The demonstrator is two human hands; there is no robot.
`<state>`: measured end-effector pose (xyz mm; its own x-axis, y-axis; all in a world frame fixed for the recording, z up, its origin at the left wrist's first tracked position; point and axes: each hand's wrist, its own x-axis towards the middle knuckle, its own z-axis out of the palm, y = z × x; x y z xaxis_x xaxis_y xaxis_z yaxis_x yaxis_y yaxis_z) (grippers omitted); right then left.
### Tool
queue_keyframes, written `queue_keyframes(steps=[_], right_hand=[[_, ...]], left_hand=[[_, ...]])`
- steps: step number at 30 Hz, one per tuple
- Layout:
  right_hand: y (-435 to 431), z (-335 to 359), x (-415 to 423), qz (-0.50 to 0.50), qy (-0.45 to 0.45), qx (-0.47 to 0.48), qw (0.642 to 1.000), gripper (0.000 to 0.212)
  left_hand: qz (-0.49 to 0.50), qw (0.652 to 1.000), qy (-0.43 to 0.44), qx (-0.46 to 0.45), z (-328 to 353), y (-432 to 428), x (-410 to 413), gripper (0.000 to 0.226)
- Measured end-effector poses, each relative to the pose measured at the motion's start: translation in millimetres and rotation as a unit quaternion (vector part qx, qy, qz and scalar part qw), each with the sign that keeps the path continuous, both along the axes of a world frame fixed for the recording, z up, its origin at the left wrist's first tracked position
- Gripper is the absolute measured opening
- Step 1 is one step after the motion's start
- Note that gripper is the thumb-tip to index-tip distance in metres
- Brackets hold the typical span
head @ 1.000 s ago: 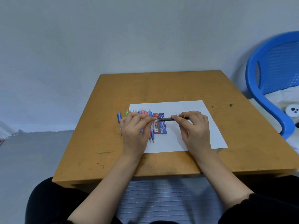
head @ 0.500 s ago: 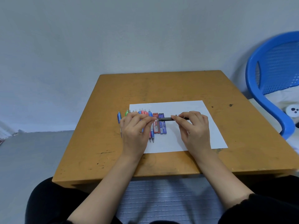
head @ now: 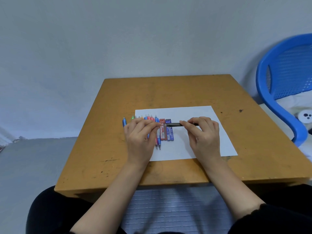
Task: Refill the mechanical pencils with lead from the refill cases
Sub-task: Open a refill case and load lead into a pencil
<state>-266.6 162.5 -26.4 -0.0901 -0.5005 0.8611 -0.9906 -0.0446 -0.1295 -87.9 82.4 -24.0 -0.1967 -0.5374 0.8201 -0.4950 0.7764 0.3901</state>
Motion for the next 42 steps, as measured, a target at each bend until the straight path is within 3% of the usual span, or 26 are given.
queue_keyframes(steps=[42], right_hand=[[0.5, 0.4, 1.2, 0.035, -0.009, 0.006, 0.999, 0.025]], left_hand=[[-0.011, 1.0, 0.007, -0.018, -3.3, -0.8, -1.9, 0.013]])
